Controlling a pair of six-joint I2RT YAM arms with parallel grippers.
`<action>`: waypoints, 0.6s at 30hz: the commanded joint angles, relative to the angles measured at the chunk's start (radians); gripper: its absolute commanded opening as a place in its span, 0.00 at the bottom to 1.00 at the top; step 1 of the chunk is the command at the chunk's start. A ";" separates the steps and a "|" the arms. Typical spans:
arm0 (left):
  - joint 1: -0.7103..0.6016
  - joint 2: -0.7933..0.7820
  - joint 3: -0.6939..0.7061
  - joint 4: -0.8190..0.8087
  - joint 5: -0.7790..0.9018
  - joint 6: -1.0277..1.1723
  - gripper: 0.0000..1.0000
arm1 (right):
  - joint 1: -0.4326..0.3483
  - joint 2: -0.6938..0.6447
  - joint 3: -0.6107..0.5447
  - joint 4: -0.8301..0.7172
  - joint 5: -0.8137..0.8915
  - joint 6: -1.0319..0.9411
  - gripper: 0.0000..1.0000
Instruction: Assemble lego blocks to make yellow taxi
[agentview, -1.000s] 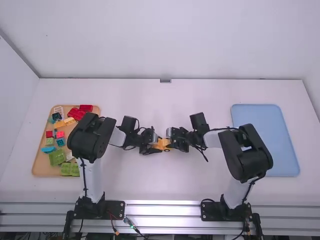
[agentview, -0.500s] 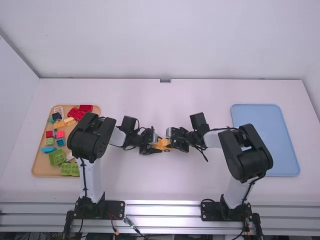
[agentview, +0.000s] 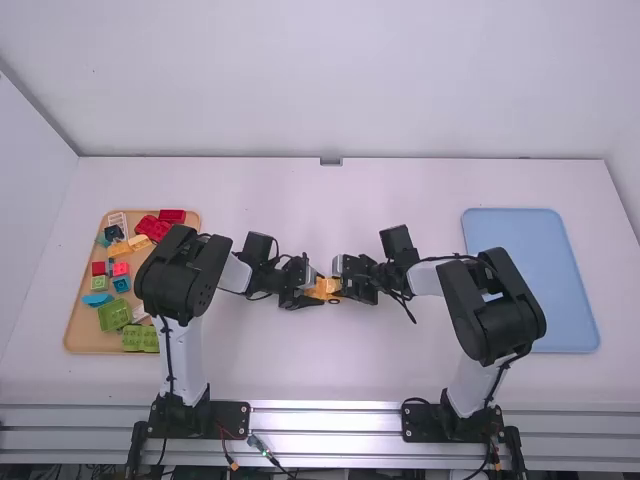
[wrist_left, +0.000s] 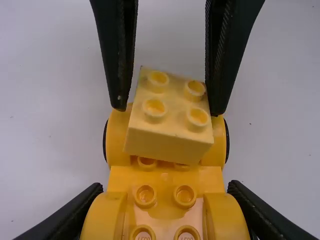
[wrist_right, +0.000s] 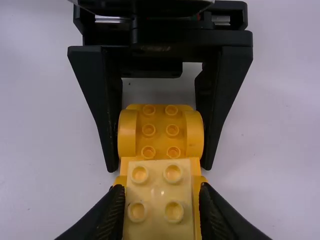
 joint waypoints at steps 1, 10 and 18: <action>-0.008 0.034 -0.019 -0.020 -0.053 -0.019 0.57 | 0.003 0.010 0.005 -0.001 -0.009 0.002 0.40; -0.003 0.034 -0.019 -0.019 -0.053 -0.019 0.56 | 0.003 0.010 0.006 0.010 -0.009 0.002 0.58; -0.008 0.034 -0.019 -0.019 -0.053 -0.019 0.55 | 0.003 0.010 0.006 0.009 -0.016 0.002 0.42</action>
